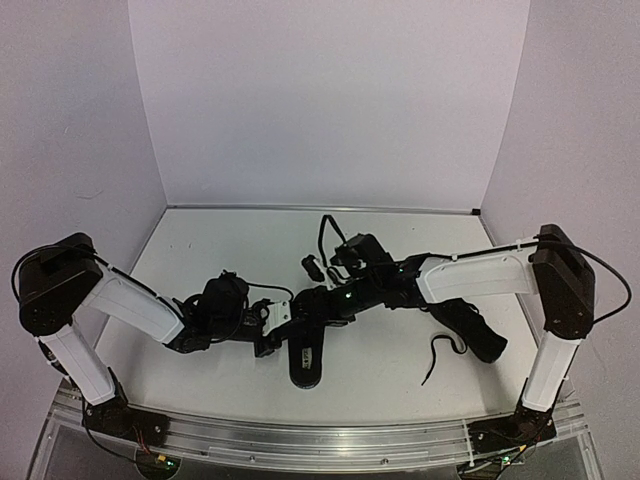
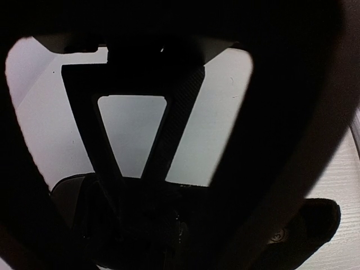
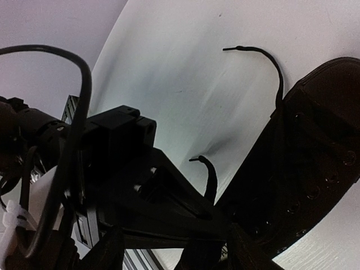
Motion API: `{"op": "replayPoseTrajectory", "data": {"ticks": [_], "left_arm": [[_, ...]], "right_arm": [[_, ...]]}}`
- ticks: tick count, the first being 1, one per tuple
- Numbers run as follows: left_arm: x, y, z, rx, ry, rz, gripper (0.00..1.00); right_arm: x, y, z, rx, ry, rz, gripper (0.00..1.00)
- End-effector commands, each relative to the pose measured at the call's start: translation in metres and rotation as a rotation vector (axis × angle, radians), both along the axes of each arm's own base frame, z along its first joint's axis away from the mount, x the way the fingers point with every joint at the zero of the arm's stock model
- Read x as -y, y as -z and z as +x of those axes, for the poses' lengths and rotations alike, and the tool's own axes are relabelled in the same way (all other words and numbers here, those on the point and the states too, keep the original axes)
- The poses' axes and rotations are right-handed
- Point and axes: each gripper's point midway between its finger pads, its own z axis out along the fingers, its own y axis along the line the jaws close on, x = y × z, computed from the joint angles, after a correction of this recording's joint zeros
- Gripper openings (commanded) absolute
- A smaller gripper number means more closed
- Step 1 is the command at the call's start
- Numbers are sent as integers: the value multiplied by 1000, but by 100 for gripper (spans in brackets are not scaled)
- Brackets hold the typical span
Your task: Tie the shoes
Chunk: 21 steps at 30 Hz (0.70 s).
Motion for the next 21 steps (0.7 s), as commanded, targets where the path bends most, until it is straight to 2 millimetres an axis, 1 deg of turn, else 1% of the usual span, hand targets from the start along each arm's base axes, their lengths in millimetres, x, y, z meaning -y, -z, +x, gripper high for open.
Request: {"op": "replayPoseTrajectory", "data": {"ticks": [1, 4, 8, 9, 12, 13, 14, 15, 17, 18, 21], "left_arm": [[9, -28, 7, 37, -11, -61, 0], [10, -28, 8, 37, -13, -63, 0], [12, -29, 9, 39, -11, -67, 0], [12, -28, 9, 39, -11, -66, 0], [12, -29, 9, 41, -11, -66, 0], [12, -29, 9, 40, -11, -66, 0], [12, -30, 9, 34, -11, -64, 4], [12, -31, 10, 31, -12, -61, 13], [8, -35, 9, 17, -26, -38, 28], [3, -40, 12, 22, -50, -28, 33], [-20, -61, 29, 9, -126, -19, 41]], "right_arm": [[2, -3, 7, 16, 41, 14, 52], [5, 3, 6, 8, 44, 1, 47], [8, 10, 5, 0, 52, -20, 43], [8, 11, 5, 0, 52, -23, 40], [8, 11, 6, 4, 52, -26, 25], [8, 10, 7, 8, 52, -27, 17], [8, 9, 7, 11, 52, -27, 8], [8, 8, 8, 16, 53, -27, 2], [8, 7, 9, 25, 54, -29, 0], [8, 8, 9, 27, 53, -32, 0], [9, 8, 10, 35, 55, -36, 0]]}}
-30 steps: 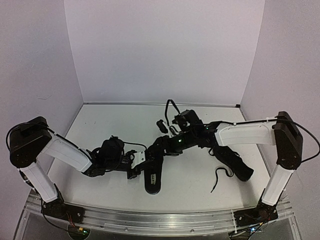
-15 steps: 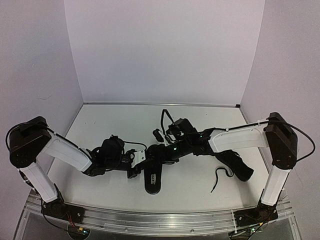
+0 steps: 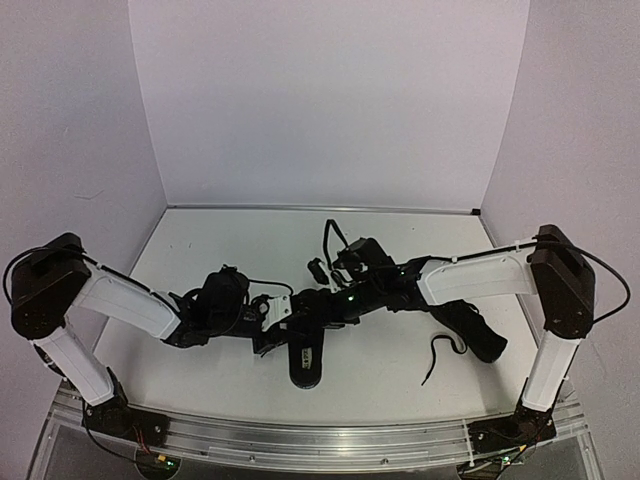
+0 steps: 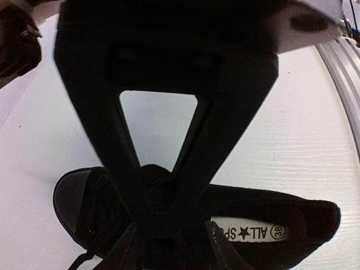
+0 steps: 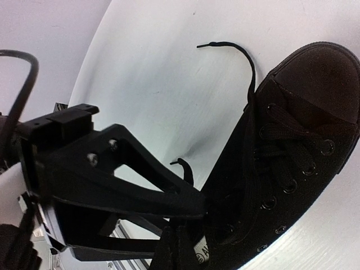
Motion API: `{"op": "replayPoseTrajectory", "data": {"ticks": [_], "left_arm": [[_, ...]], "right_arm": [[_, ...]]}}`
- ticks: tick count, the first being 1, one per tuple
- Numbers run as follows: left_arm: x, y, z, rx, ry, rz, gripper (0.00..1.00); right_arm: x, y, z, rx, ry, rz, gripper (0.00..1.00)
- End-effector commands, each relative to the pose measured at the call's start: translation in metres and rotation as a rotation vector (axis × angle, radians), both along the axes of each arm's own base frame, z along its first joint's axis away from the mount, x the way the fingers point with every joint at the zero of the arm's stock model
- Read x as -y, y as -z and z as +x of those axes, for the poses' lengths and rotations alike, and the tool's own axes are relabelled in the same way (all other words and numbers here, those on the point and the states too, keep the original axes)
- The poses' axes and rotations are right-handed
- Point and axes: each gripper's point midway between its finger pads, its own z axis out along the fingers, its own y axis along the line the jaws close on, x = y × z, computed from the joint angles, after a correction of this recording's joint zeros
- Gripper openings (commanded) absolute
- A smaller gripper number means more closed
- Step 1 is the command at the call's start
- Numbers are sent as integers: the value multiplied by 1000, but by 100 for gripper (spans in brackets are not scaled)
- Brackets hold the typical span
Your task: Tie the shoes
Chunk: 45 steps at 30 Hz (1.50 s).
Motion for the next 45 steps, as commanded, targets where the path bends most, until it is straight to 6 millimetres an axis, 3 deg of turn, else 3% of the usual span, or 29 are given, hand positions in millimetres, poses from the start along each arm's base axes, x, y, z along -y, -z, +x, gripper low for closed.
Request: {"op": "replayPoseTrajectory", "data": {"ticks": [1, 6, 8, 12, 15, 32, 36, 43, 45], "left_arm": [[-23, -61, 29, 21, -108, -51, 42], [-61, -71, 71, -4, -248, 16, 47], [-66, -49, 79, -54, -255, 121, 47], [-60, -13, 79, -145, -174, 260, 47], [-55, 3, 81, -159, -121, 287, 47], [-56, 58, 112, -222, -49, 473, 45], [-62, 64, 108, -244, -42, 510, 37], [-74, 59, 104, -274, -135, 516, 2], [-78, 52, 101, -287, -179, 494, 0]], "right_arm": [[0, -6, 6, 44, 8, 3, 0], [0, -8, 8, 57, 9, 3, 0], [-1, -9, 8, 59, 8, 5, 0], [-3, -10, 10, 67, 9, 7, 0], [-4, -10, 11, 69, 10, 7, 0], [-4, -10, 14, 75, 25, 4, 0], [-3, -9, 15, 75, 29, 0, 0], [-3, -8, 17, 82, 37, -4, 0], [-4, -9, 19, 88, 40, -4, 0]]}}
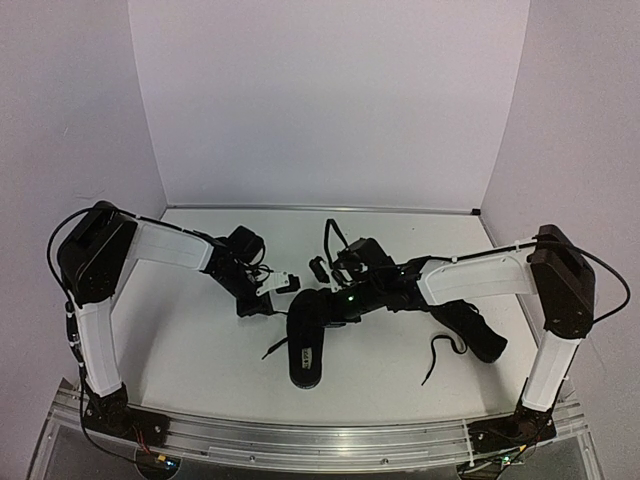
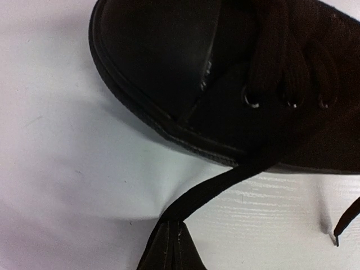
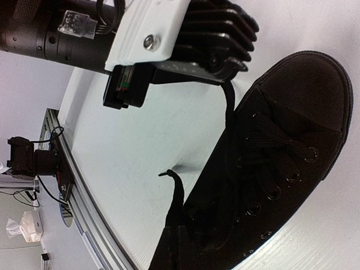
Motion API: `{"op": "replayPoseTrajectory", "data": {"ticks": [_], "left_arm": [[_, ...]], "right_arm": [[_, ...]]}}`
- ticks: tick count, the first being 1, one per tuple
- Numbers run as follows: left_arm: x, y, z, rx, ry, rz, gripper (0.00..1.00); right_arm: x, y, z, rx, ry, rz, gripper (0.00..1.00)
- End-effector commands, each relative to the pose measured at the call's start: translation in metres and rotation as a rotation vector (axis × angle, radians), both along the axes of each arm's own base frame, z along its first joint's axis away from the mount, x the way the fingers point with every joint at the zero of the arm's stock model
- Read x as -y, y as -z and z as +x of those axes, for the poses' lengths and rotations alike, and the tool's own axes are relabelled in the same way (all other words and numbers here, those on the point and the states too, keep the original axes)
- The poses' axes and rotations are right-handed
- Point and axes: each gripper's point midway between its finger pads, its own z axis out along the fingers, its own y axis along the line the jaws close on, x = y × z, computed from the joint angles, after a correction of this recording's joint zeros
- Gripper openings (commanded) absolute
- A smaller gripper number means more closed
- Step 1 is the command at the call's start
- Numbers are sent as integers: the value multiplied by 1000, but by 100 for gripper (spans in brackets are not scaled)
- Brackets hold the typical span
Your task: Tie the shoes
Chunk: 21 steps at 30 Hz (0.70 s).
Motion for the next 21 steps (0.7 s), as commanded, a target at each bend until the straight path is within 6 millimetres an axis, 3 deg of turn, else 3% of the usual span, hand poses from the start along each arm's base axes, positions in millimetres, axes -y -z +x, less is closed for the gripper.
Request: {"op": "replayPoseTrajectory", "data": {"ticks": [1, 7, 12, 13, 16, 17, 21], "left_arm": [[-7, -35, 0, 40, -117, -54, 0], [-18, -100, -5, 178, -297, -197, 0], [-25, -125, -27, 172, -352, -213, 0], [-26, -126, -32, 174, -336, -210, 4], [-27, -115, -32, 206, -280, -175, 41], [-26, -105, -30, 199, -258, -145, 47], [-21, -72, -18, 111, -216, -25, 52]], "right_arm": [[-7, -11, 13, 50, 16, 19, 0], [-10, -10, 13, 53, 10, 19, 0], [-9, -12, 15, 62, 15, 21, 0], [-10, -12, 15, 62, 14, 22, 0], [-10, -11, 14, 58, 12, 26, 0], [-10, -10, 14, 56, 12, 27, 0], [-10, -13, 13, 53, 13, 34, 0]]}}
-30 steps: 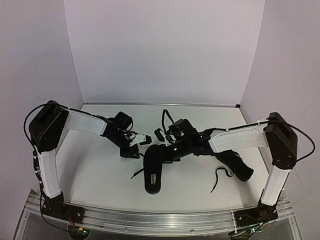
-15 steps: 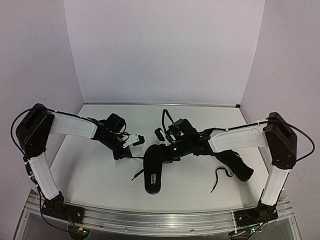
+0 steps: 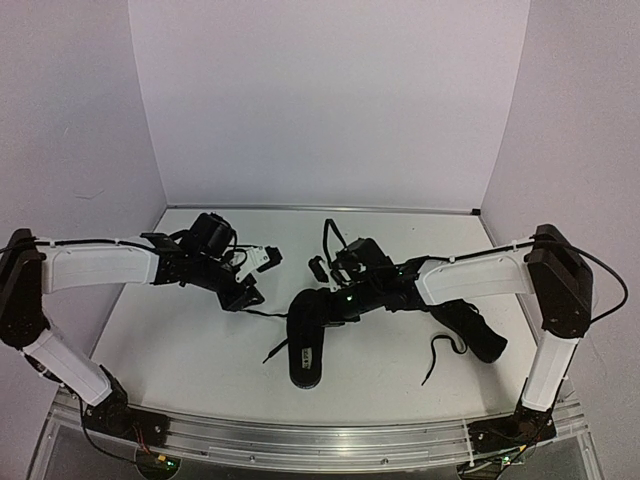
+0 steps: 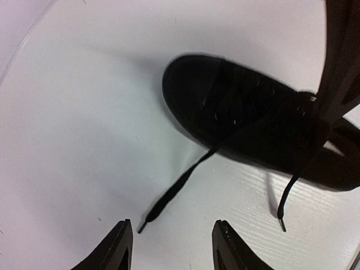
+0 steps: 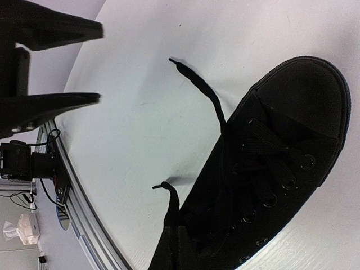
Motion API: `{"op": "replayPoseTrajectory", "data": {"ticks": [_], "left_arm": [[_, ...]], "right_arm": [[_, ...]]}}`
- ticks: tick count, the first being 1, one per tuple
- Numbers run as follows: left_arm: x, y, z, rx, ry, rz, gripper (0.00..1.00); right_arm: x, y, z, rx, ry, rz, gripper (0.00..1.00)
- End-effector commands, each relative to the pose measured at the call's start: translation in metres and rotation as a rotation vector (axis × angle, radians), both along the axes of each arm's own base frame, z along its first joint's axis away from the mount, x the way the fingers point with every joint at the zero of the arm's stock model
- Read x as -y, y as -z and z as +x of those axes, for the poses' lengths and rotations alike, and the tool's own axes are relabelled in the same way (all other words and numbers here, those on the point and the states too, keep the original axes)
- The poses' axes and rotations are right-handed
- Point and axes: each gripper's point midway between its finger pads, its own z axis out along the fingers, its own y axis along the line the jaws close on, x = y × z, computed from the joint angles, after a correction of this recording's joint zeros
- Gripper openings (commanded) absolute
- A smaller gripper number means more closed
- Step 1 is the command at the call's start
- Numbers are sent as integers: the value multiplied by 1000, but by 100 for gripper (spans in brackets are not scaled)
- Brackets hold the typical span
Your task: Tie the shoes
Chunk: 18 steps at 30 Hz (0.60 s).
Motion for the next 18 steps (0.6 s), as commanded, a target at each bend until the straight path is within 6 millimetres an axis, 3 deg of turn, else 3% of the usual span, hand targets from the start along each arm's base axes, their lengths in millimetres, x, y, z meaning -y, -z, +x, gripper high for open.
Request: {"op": "replayPoseTrajectory", "data": {"ticks": [1, 12, 18], "left_arm": [[1, 35, 17, -87, 38, 129, 54], [12, 87, 36, -256, 127, 227, 56], [10, 106, 33, -322, 142, 263, 46]], "right_arm": [[-9, -15, 9, 38, 7, 42, 0], [-10, -13, 9, 34, 6, 43, 0], [-10, -12, 9, 34, 5, 42, 0]]}}
